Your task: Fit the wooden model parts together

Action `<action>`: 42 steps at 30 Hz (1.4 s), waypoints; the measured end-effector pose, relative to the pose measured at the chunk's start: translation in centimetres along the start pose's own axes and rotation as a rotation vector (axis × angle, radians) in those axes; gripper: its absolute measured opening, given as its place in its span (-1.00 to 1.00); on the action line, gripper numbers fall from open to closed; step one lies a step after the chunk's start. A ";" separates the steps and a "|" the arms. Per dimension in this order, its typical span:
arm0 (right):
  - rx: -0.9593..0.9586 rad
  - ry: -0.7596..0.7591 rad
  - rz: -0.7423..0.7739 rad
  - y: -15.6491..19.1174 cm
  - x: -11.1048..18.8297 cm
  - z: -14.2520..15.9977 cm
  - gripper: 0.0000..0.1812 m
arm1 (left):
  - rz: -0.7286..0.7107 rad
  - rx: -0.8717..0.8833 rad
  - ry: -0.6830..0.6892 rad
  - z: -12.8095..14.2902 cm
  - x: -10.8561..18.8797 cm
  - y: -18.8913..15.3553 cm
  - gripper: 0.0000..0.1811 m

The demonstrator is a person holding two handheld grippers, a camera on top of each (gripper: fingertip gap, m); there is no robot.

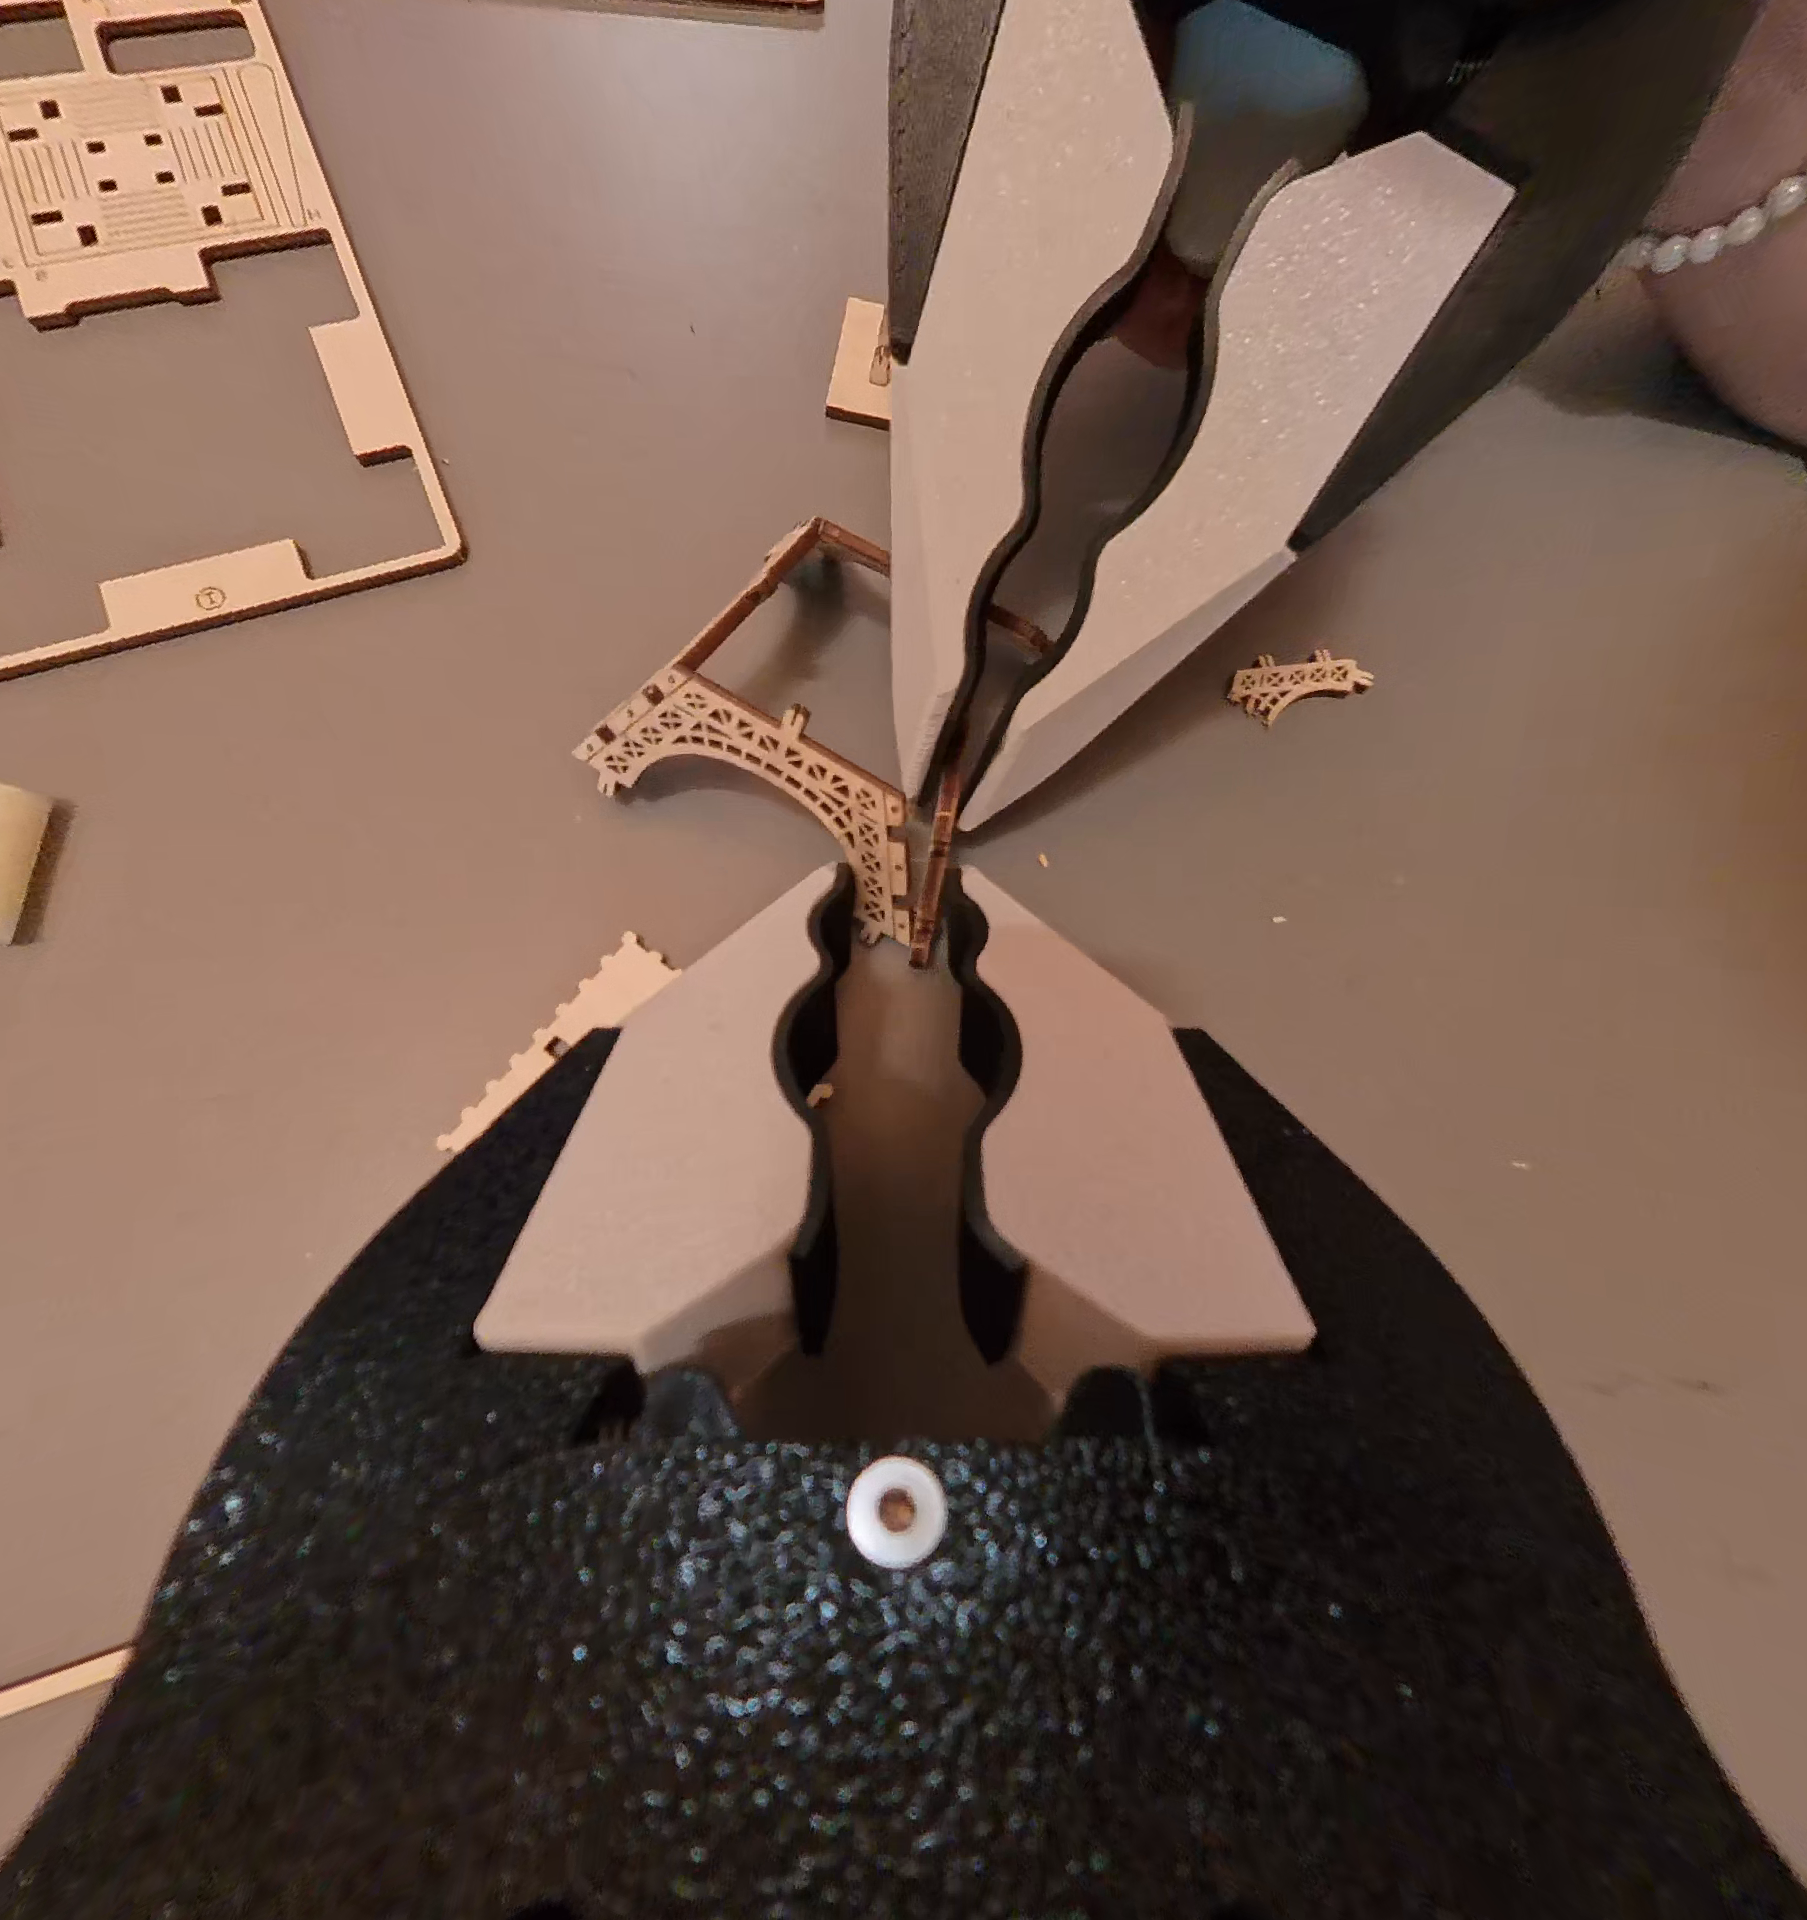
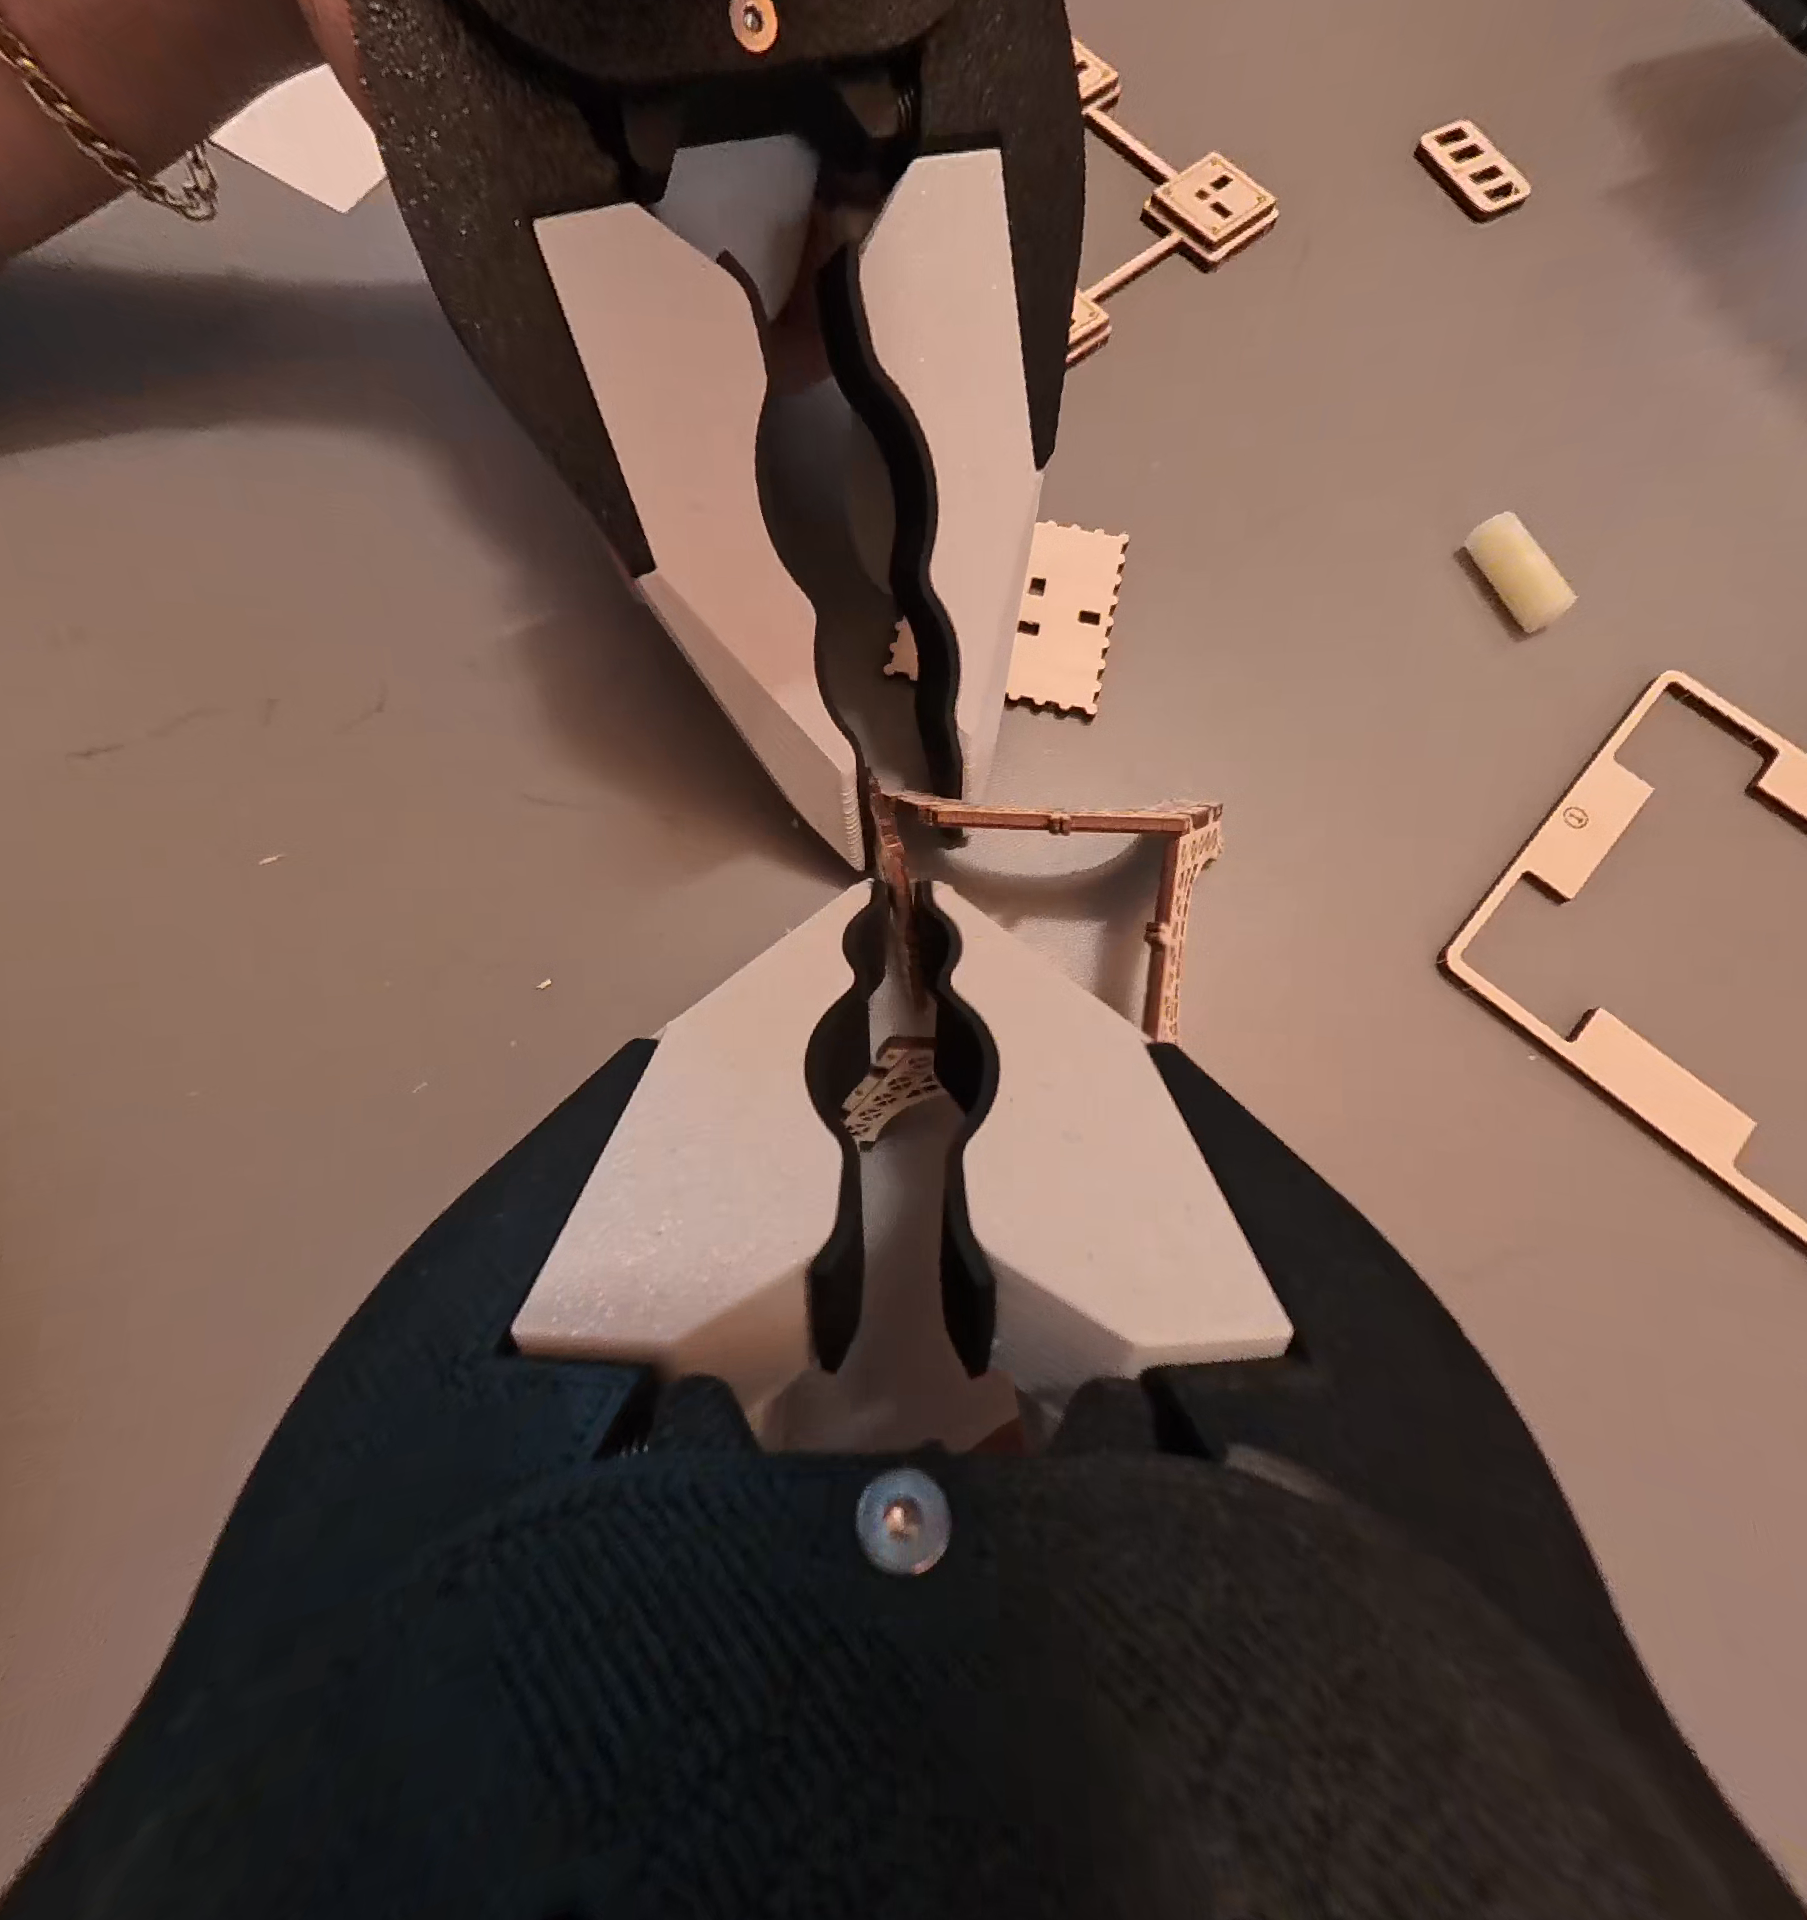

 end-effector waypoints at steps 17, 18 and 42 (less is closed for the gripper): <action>-0.037 -0.024 0.001 -0.5 0.0 -0.1 -0.96 | -0.018 -0.025 -0.011 -0.1 0.0 0.1 -0.82; -0.035 -0.022 0.001 -0.5 0.0 -0.1 -0.96 | -0.011 -0.031 -0.016 -0.1 0.0 0.0 -0.79; -0.056 0.012 -0.051 -0.2 -0.4 -0.4 -0.98 | -0.030 -0.050 -0.014 0.2 0.2 0.4 -0.81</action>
Point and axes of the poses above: each gripper's, where its closed fingertips meet, x back along the fingers, z out of its underside, y = z × x across the jaws, the point moved 4 cm from there along x, back along the fingers, and after that the axes turned 15 degrees about -z, right-handed, at the moved point
